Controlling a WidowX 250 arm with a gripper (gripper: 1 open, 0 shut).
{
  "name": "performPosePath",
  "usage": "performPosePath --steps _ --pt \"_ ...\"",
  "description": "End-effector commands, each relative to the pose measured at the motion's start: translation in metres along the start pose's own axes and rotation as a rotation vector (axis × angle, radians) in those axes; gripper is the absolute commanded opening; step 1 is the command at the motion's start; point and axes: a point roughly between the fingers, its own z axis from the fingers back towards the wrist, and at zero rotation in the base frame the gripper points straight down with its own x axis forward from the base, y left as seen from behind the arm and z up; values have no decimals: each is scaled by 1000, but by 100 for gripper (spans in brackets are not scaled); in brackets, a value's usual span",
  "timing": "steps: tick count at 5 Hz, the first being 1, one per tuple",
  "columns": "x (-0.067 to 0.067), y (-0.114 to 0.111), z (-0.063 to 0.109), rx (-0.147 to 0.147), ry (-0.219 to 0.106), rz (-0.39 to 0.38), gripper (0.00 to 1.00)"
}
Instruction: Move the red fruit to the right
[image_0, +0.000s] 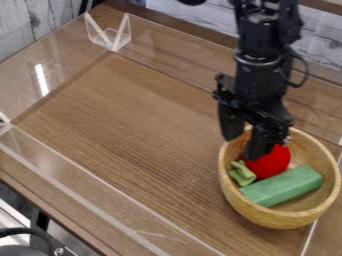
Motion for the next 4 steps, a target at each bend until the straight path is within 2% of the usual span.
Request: performPosePath --steps 1,2,3,4 --pt "16 -7 12 9 -34 -4 0" --pt "13 -5 11 1 -39 121 100" --pt "9 -1 11 -8 -45 253 100" --pt "3 2 14 -11 -40 196 0"
